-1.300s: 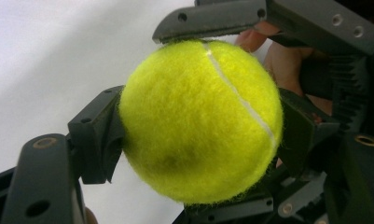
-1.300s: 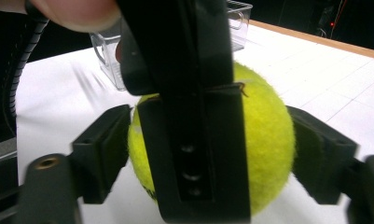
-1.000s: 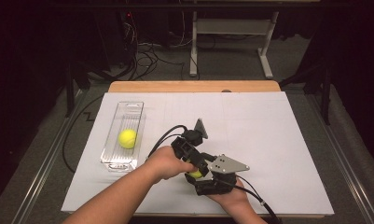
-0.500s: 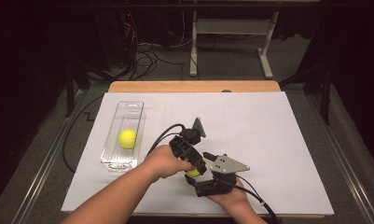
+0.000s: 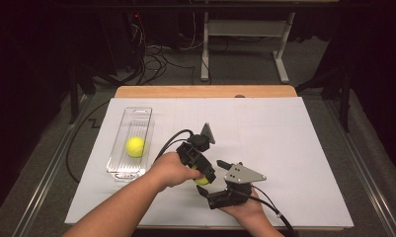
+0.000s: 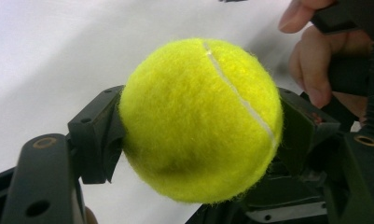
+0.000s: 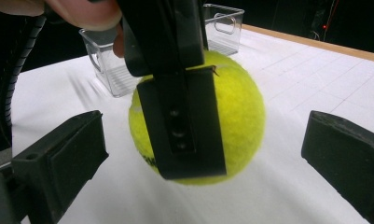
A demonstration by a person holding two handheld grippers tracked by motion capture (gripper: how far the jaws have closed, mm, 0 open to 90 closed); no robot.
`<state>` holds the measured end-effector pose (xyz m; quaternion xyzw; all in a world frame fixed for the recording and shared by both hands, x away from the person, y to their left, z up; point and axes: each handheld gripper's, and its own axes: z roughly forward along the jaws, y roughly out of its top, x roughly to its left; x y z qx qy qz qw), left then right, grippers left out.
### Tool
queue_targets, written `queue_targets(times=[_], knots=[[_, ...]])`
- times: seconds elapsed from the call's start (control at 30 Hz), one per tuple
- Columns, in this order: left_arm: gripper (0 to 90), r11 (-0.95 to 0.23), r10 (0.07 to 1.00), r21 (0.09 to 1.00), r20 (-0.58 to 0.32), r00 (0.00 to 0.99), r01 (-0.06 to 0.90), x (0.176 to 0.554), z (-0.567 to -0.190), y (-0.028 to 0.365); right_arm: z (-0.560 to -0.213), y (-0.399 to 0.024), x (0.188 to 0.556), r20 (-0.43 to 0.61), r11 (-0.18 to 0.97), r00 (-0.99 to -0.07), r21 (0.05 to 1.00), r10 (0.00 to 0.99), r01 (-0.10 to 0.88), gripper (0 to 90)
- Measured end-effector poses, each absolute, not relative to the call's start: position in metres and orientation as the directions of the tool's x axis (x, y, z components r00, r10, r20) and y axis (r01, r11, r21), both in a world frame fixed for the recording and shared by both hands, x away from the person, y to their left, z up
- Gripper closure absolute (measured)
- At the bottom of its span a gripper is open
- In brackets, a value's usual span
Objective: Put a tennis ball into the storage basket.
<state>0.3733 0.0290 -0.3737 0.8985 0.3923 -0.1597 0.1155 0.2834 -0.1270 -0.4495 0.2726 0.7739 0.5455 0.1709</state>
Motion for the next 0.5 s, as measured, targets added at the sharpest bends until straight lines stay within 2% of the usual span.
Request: queue_targets(times=[0.5], knots=[[26.5,-0.660,0.683,0.073,-0.356,0.637,0.748,0.375,-0.376,0.039,-0.446,-0.140,0.286,0.050,0.238,-0.790,0.940,0.611,0.244,0.1]])
